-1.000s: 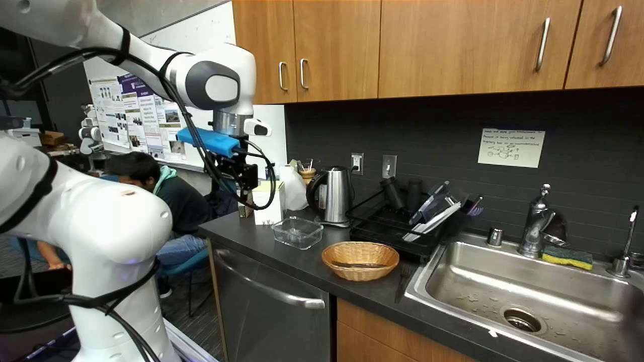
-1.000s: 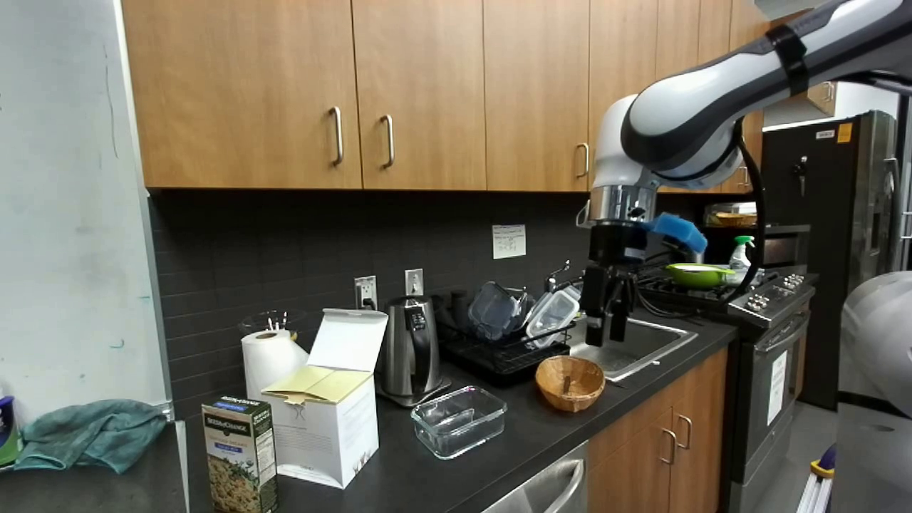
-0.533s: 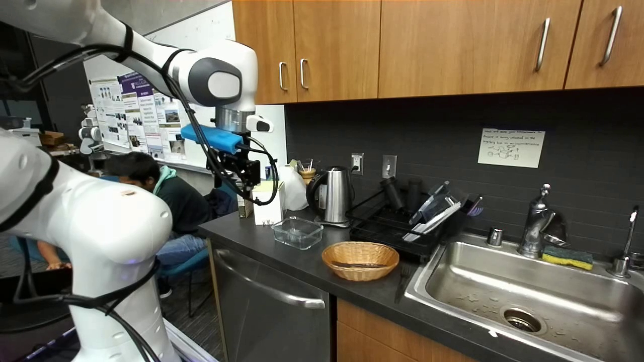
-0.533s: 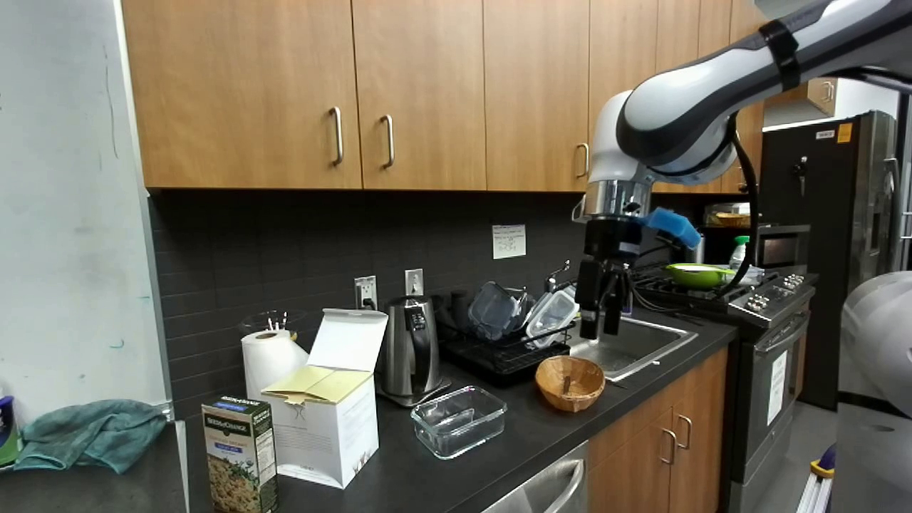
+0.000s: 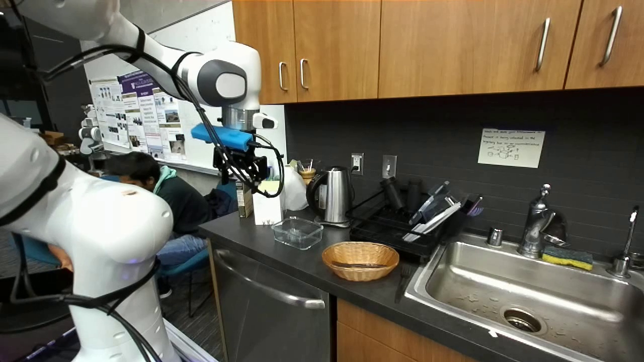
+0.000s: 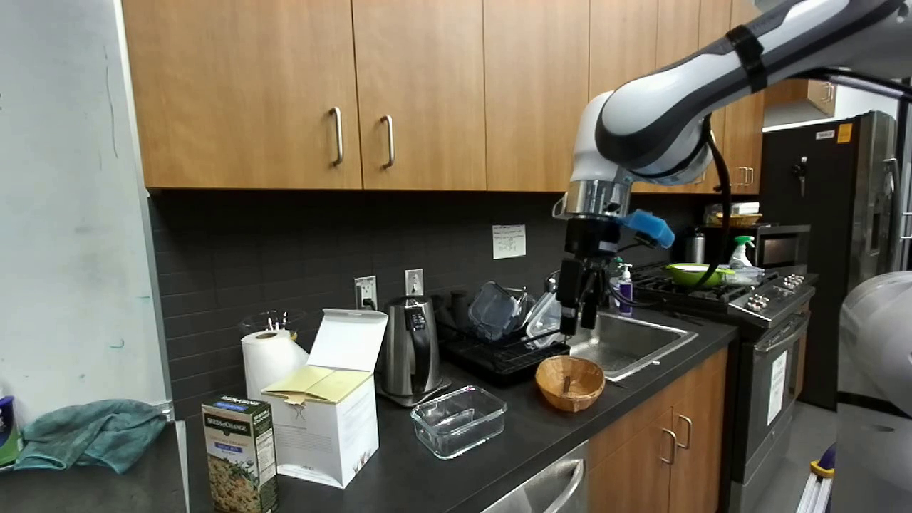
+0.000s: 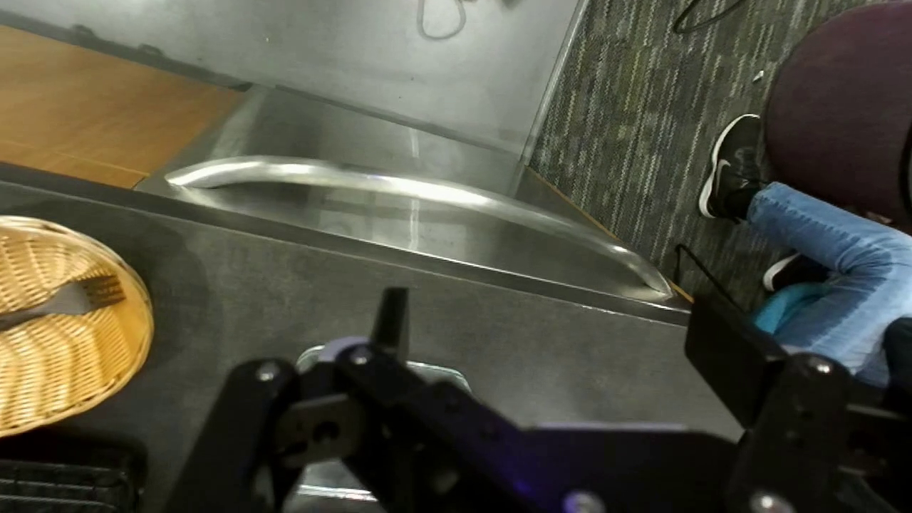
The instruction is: Move the cereal box to the right.
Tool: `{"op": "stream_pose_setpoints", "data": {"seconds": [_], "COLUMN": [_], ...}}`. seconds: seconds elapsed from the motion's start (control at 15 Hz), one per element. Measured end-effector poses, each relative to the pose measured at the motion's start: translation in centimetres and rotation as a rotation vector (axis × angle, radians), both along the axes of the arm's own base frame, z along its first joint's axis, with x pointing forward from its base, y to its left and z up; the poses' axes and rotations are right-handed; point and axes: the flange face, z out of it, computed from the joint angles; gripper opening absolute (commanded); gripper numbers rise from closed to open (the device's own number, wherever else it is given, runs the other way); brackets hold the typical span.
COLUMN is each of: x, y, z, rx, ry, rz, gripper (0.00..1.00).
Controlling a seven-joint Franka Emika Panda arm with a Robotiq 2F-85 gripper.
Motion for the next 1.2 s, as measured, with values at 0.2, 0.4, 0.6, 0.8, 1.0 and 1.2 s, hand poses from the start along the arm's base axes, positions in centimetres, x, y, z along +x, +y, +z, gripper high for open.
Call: {"op": "stream_pose_setpoints", "data": {"seconds": [0.2, 0.4, 0.6, 0.8, 1.0, 1.2], "x": [1.5, 3.2, 4.9, 6.7, 8.3, 9.6], "y": [0.5, 1.3, 2.3, 3.5, 5.0, 7.0], "z": [-0.2, -0.7, -1.2, -1.6, -1.6, -1.2], "rx": [-0.008, -0.017, -0.026, -0.035, -0.043, -0.038], "ry": [-0.013, -0.015, -0.015, -0.019, -0.026, -0.034], "rz": [0.035, 0.076, 0.120, 0.163, 0.208, 0.252], "gripper": [1.00, 1.00, 1.00, 1.00, 1.00, 1.00]}}
